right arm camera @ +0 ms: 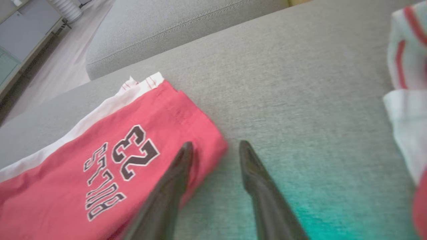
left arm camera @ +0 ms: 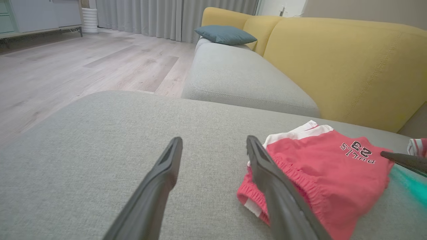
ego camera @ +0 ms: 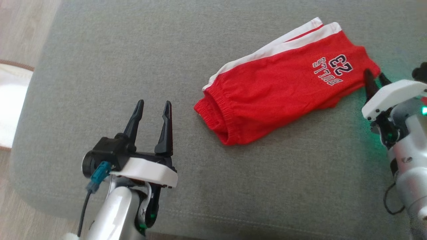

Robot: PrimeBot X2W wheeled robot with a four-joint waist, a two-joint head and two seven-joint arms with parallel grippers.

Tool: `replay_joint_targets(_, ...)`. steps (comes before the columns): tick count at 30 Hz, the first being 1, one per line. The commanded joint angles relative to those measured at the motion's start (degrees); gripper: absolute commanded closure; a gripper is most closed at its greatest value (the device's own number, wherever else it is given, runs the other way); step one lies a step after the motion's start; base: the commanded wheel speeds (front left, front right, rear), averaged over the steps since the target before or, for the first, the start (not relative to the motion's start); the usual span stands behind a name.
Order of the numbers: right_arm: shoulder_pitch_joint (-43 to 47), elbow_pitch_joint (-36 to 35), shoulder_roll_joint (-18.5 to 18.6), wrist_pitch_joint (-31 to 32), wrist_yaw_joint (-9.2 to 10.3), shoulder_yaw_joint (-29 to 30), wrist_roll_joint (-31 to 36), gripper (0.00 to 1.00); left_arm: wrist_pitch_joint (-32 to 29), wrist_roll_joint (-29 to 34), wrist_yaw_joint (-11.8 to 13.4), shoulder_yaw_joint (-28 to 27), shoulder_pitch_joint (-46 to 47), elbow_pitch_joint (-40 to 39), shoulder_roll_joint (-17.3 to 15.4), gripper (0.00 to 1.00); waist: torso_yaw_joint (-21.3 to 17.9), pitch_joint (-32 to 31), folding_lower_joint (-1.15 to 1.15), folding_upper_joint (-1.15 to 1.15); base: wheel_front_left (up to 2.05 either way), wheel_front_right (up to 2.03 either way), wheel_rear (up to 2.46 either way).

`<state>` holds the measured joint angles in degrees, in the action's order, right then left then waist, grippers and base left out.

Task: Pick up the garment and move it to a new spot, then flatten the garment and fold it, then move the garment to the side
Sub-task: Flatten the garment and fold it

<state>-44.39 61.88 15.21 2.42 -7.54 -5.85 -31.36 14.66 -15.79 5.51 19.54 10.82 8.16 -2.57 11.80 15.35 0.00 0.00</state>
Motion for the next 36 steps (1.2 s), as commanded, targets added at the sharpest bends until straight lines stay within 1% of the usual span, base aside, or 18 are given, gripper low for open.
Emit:
replay_joint_targets(1, -3.1, -0.9, 0.4, -1.3, 0.05, -0.5, 1.2, 0.0, 0.3, 0.2, 0.0, -2.2, 1.1, -1.6, -0.3, 0.0, -0.7, -0.6, 0.0, 0.0, 0.0, 0.0, 0.0)
replay_joint_targets(4, -4.7, -0.2, 0.6, -3.8, 0.05, -0.9, 4.1, 0.0, 0.3, 1.0, -0.3, -2.9, 1.0, -1.6, -0.3, 0.0, -2.4, -1.5, 0.0, 0.0, 0.0, 0.0, 0.0)
replay_joint_targets(7, -5.6, -1.1, 1.0, -6.2, 0.05, -1.6, 6.5, 0.0, 0.3, 1.8, -0.6, -3.8, 0.9, -1.9, -0.3, 0.0, -4.5, -2.7, 0.0, 0.0, 0.0, 0.0, 0.0)
replay_joint_targets(8, -5.6, -1.1, 1.0, -6.2, 0.05, -1.6, 6.5, 0.0, 0.3, 1.8, -0.6, -3.8, 0.9, -1.9, -0.3, 0.0, -4.5, -2.7, 0.0, 0.0, 0.0, 0.0, 0.0)
replay_joint_targets(11, -5.3, -3.2, 1.6, -8.7, 0.05, -2.0, 7.7, 0.0, 0.3, 1.7, -0.7, -4.8, 0.7, -2.8, -0.3, 0.0, -6.6, -3.9, 0.0, 0.0, 0.0, 0.0, 0.0)
replay_joint_targets(16, -1.2, -9.8, 2.6, -13.2, 0.05, -2.9, 8.9, 0.0, 0.3, 1.1, -0.5, -7.0, 0.3, -5.3, -0.3, 0.0, -9.7, -5.7, 0.0, 0.0, 0.0, 0.0, 0.0)
replay_joint_targets(21, 6.8, -19.0, 2.5, -15.9, 0.05, -2.5, 10.9, 0.0, 0.3, 0.8, -0.4, -9.0, -0.2, -7.3, -0.3, 0.0, -12.0, -7.2, 0.0, 0.0, 0.0, 0.0, 0.0)
replay_joint_targets(24, 12.7, -25.3, 1.2, -16.7, 0.05, -1.3, 13.1, 0.0, 0.3, 0.9, -0.4, -10.0, -0.9, -7.8, -0.3, 0.0, -13.2, -7.9, 0.0, 0.0, 0.0, 0.0, 0.0)
replay_joint_targets(29, 22.0, -35.1, -2.8, -17.2, 0.05, 1.9, 17.0, 0.0, 0.3, 0.9, -0.6, -11.5, -2.2, -8.2, -0.3, 0.0, -14.6, -9.0, 0.0, 0.0, 0.0, 0.0, 0.0)
replay_joint_targets(36, 32.3, -45.2, -8.7, -17.3, 0.05, 5.6, 22.7, 0.0, 0.3, 0.9, -0.9, -12.4, -4.5, -8.1, -0.3, 0.0, -15.2, -10.0, 0.0, 0.0, 0.0, 0.0, 0.0)
